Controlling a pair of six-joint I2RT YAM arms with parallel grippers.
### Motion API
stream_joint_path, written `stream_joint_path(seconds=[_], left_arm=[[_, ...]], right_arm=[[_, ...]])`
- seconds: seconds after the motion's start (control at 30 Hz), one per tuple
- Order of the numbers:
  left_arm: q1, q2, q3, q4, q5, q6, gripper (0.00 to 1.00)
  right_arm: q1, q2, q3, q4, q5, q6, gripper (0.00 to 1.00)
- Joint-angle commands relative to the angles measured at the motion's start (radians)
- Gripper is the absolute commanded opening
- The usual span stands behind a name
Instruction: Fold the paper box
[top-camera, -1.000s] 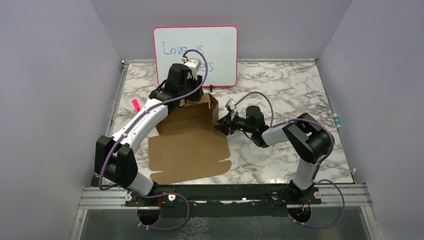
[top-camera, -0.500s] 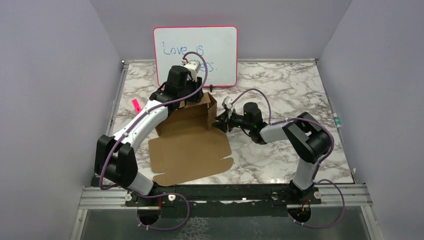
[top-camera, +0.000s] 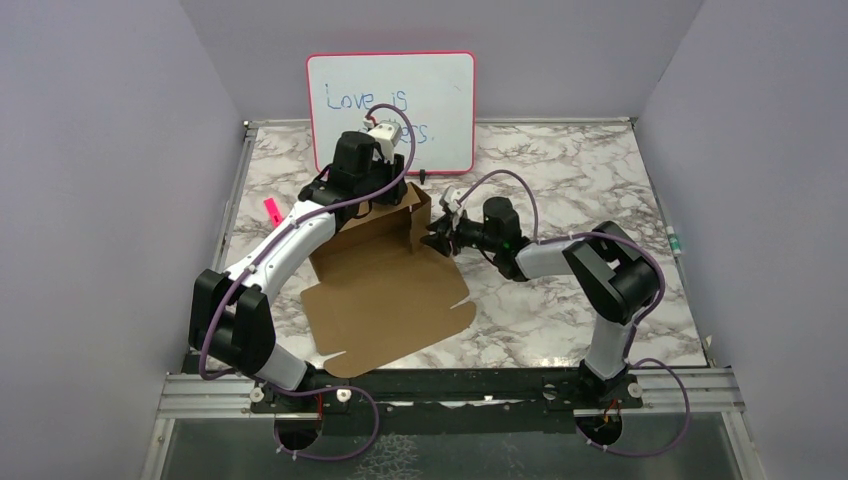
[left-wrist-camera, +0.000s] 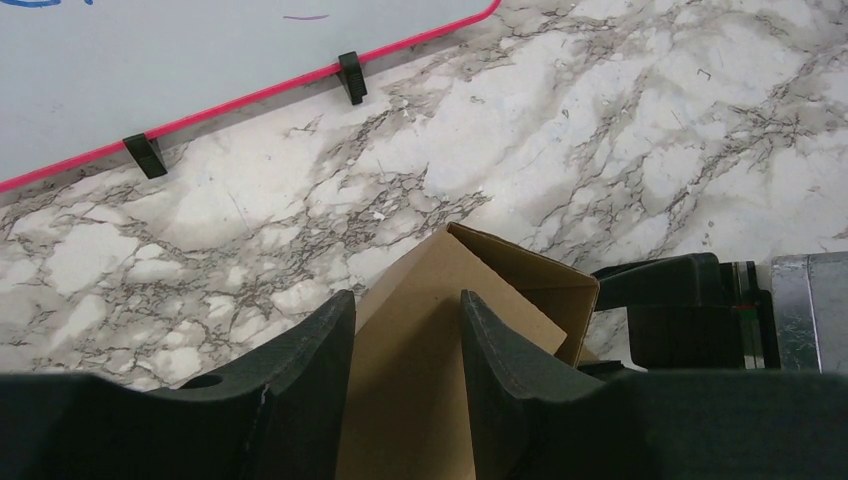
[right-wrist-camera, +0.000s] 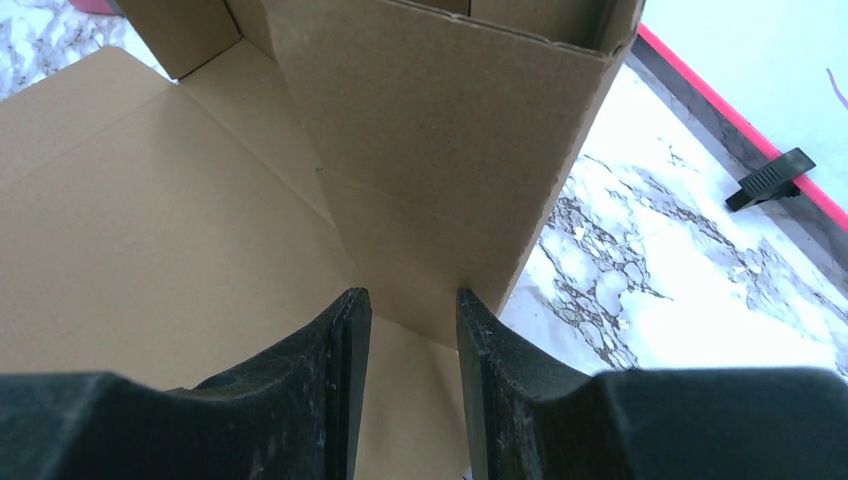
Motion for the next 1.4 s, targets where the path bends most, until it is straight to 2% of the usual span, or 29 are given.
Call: stream_joint_path(seconds=[0.0, 0.23, 0.47, 0.7, 0.97, 1.23, 1.37], left_arm=[[-0.005, 0.005, -0.027, -0.039, 0.065, 0.012, 0.44], [-0.001, 0.001, -0.028, -0.042, 0.055, 0.014, 0.45], [0.009, 0.005, -0.028, -0.034, 0.145, -0.007, 0.45], [0.016, 0.004, -0.030, -0.034, 0.150, -0.007, 0.45], [0.017, -0.002, -0.030, -0.034, 0.173, -0.010, 0.45], [0.030, -0.004, -0.034, -0.034, 0.153, -0.008, 0.45], [0.032, -0.002, -0.033, -0.036, 0.151, -0.013, 0.45]], right_arm=[[0.011, 0.019, 0.048, 0.049, 0.006, -0.034, 0.42], [0.016, 0.030, 0.055, 0.087, -0.022, -0.070, 0.41], [0.026, 0.038, 0.074, 0.121, 0.003, -0.067, 0.38], [0.040, 0.049, 0.104, 0.129, 0.011, -0.079, 0.34], [0.065, 0.050, 0.072, 0.189, 0.118, -0.073, 0.25], [0.068, 0.028, 0.009, 0.256, 0.206, -0.062, 0.24], [0.067, -0.004, -0.019, 0.218, 0.216, -0.087, 0.25]])
